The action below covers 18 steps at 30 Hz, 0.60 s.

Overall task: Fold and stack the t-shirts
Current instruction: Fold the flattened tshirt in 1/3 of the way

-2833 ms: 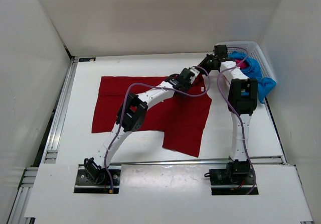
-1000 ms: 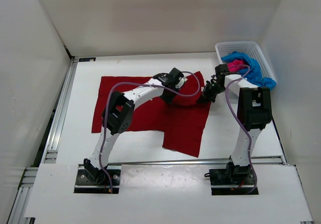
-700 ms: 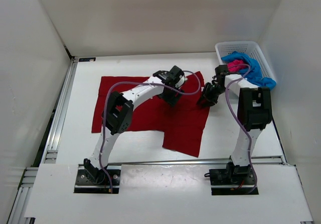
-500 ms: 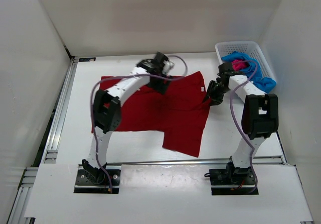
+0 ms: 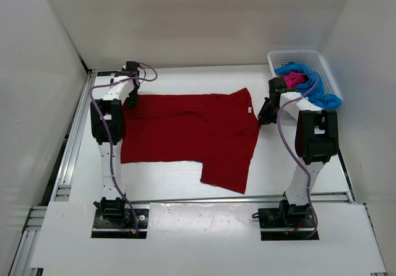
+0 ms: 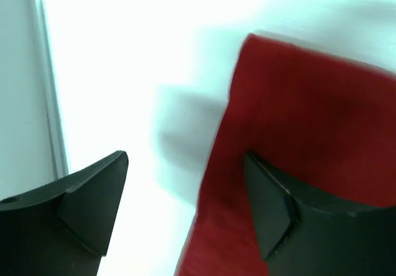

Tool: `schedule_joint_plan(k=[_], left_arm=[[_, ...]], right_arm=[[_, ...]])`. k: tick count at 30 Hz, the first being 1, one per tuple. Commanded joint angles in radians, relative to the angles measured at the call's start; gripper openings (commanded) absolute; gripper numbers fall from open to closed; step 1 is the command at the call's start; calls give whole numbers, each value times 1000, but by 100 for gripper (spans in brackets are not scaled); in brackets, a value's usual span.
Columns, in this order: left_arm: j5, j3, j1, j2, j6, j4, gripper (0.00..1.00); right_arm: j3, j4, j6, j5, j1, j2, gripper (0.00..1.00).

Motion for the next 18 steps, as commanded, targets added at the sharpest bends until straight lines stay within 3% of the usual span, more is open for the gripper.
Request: schedule_joint_plan(k=[1,5,10,13,18], left_arm=[[-105,38,-41,48,0,5,87],[-93,11,-30,58,0,26,87],[-84,-15,-1,67,0,35,87],[-64,-15,10,67,0,35,87],[-28,-3,10,7,0,35,87]], right_arm=[[-7,-78,62,-18,-9,60,2],[-30,-78,41,-46,-9,24,20],[-15,-78,-43,60,78,-73,24],[166,-88,-117,103,132,-40,33],[723,-231,-94,80,154,268,50]])
